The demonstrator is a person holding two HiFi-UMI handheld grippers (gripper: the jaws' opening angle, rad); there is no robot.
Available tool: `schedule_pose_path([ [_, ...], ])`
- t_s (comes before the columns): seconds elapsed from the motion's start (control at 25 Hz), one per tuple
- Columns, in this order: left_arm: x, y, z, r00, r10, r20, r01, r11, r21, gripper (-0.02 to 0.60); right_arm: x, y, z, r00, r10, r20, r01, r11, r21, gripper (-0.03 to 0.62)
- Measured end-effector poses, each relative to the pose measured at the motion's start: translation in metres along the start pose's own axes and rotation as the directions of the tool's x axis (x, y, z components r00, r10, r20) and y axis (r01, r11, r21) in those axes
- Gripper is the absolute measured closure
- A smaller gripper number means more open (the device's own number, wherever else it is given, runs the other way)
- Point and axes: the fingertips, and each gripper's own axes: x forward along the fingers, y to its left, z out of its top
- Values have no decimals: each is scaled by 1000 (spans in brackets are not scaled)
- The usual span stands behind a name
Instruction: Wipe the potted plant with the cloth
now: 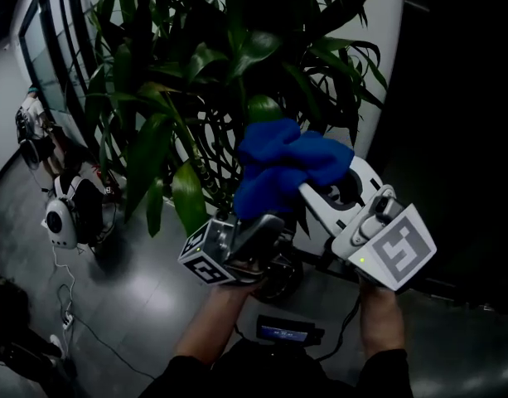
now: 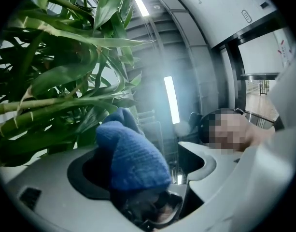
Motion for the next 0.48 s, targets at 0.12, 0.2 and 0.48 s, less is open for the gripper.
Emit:
schedule_pose_path([
  [0.12,1,2,-1,1000,7,3,-7,1000,4,158,-10,9,-16,1000,-1,-27,1,1000,7,520],
  [0.2,2,2,-2,1000,8,4,-8,1000,5,156,-19,15,-27,998,-2,-65,2,1000,-6,520],
  [0.48,2,3,-5,1000,15,14,-15,1000,-6,156,-45,30,-59,993,2,-120,5,999,53,520],
])
